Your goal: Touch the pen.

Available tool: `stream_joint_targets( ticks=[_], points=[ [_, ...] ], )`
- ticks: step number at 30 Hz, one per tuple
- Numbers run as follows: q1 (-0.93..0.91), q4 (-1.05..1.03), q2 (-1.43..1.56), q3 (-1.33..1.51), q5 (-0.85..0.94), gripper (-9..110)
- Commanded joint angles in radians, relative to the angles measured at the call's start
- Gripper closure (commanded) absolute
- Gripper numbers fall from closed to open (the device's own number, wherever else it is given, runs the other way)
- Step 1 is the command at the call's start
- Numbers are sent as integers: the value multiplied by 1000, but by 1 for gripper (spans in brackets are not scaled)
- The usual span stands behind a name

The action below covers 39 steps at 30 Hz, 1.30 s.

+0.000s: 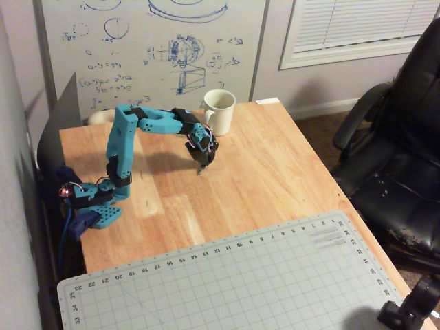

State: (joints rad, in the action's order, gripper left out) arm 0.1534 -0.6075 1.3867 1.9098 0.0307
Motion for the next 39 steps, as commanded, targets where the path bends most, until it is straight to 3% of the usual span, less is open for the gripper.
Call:
stream_joint_targets(
  ticks=[1,39],
  points=[
    [8,8,25,-84,3,101],
    [57,8,28,-114,3,101]
  ],
)
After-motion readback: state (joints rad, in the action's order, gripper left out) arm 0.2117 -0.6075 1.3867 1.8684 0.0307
